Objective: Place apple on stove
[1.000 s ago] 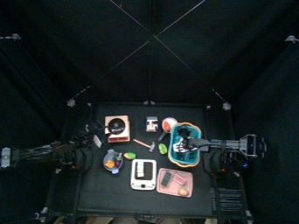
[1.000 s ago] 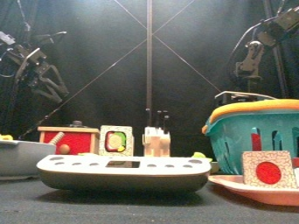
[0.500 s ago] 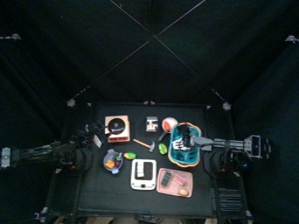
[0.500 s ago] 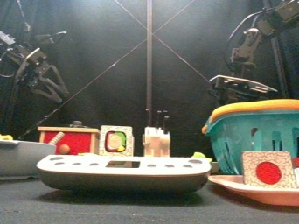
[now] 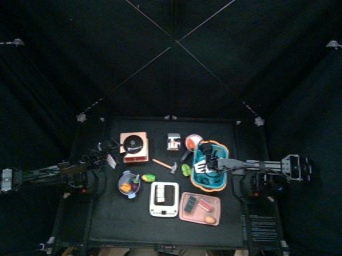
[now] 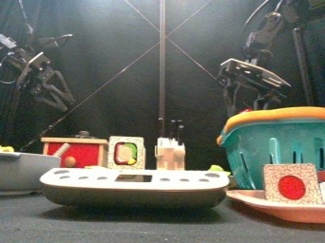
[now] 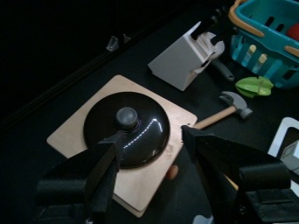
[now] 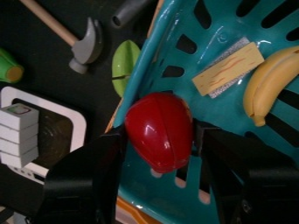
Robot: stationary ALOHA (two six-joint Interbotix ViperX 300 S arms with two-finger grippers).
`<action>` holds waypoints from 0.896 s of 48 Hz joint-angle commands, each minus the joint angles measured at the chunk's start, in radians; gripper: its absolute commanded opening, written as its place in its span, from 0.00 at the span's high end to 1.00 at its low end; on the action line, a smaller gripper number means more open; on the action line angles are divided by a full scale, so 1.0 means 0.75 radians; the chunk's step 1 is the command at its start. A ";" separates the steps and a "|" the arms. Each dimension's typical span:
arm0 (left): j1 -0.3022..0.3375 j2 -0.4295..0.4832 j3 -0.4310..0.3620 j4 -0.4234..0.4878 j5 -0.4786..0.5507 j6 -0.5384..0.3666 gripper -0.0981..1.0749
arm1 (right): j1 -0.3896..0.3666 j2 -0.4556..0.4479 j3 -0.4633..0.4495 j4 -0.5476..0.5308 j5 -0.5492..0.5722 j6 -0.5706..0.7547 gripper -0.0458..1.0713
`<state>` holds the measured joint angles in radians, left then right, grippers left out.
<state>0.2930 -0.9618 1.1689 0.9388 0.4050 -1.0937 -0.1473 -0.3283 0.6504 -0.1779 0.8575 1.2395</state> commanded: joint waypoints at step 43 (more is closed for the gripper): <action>-0.002 0.004 -0.016 0.006 -0.002 0.002 0.15 | 0.215 0.029 -0.096 0.006 -0.575 0.000 0.30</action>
<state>0.2930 -0.9618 1.1689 0.9388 0.4065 -1.0937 -0.0092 -0.3145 0.5998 -0.1718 0.4525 1.2410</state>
